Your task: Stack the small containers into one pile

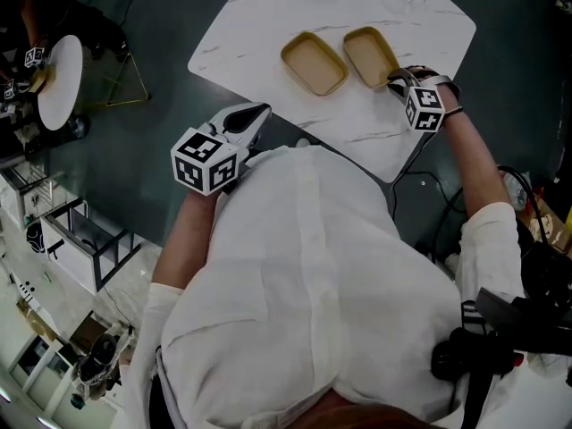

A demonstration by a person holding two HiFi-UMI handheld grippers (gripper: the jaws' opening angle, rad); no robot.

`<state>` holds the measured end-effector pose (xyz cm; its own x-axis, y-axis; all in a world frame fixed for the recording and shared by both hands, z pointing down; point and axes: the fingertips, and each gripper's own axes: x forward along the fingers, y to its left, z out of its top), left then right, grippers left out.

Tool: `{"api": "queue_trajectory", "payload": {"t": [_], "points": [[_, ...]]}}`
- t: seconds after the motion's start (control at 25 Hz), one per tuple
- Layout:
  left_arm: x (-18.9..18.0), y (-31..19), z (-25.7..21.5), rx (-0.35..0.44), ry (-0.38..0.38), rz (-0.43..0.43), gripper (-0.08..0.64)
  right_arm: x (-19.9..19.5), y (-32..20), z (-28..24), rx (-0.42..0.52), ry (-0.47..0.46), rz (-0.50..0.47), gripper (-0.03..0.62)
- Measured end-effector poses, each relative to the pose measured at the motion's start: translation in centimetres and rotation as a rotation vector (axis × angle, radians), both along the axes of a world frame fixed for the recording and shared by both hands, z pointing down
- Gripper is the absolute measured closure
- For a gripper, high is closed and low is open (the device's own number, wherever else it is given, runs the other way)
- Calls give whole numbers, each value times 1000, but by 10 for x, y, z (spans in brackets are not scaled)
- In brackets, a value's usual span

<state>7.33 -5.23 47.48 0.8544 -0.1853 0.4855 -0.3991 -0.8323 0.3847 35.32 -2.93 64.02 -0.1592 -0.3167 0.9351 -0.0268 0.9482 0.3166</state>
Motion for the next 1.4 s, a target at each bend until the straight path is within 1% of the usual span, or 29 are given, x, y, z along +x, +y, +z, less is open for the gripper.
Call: {"api": "queue_trajectory", "payload": {"t": [0.16, 0.28, 0.48, 0.68, 0.84, 1.04, 1.28, 1.4], "points": [[-4, -2, -1, 3, -1, -12, 552, -3, 4, 9, -22, 30, -40, 532], [-5, -5, -2, 3, -1, -18, 552, -2, 2, 12, -26, 39, -47, 557], [-7, -9, -3, 8, 4, -27, 554, 0, -1, 12, -15, 53, -60, 580], [-11, -9, -5, 0, 16, -35, 552, 3, 2, 9, -10, 60, -45, 581], [-19, -8, -8, -1, 20, -36, 554, -2, 1, -1, 6, 52, -28, 581], [-14, -4, -6, -7, 24, -29, 552, 2, 3, -10, 9, 43, -3, 581], [-8, 0, -8, -3, 30, -25, 554, 4, 0, -24, 38, 18, 29, 581], [-7, 1, -7, -5, 31, -28, 552, 2, -3, -33, 57, 5, 27, 581]]}}
